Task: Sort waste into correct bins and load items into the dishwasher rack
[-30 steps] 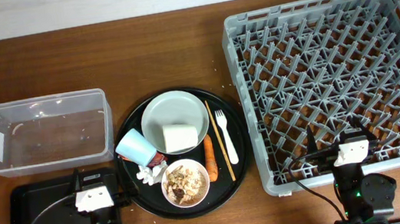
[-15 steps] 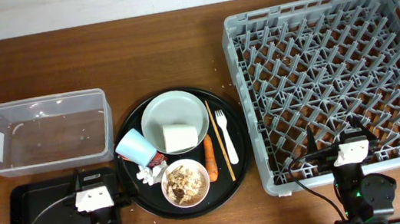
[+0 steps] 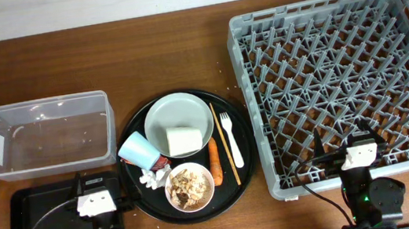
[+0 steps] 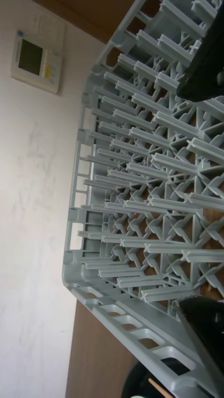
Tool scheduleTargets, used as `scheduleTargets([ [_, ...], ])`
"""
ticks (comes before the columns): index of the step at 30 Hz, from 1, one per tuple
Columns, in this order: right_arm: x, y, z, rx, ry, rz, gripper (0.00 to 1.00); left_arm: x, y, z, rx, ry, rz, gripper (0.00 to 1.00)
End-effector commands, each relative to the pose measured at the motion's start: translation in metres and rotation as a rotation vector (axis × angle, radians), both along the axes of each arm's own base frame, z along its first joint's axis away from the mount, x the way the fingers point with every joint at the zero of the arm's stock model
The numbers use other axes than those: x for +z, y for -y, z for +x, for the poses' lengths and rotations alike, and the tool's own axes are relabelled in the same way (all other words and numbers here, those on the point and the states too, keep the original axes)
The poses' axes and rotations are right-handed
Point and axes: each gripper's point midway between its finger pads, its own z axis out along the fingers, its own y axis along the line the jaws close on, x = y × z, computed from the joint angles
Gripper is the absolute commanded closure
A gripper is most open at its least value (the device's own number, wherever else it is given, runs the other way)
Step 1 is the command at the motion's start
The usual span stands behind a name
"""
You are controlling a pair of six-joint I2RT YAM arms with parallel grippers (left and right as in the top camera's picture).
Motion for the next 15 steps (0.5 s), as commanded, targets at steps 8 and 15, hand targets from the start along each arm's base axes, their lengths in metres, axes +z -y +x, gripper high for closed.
scheduleTargets([
  [8,-0.0017,-0.0011,-0.0001,0.004,0.002,0.000,0.01,-0.0008,0.0000,-0.0001,0.000,0.003,0.012,0.01],
  [15,-0.0016,-0.0011,-0.0001,0.004,0.003,0.000,0.01,-0.0008,0.0001,-0.0001,0.000,0.003,0.012,0.01],
])
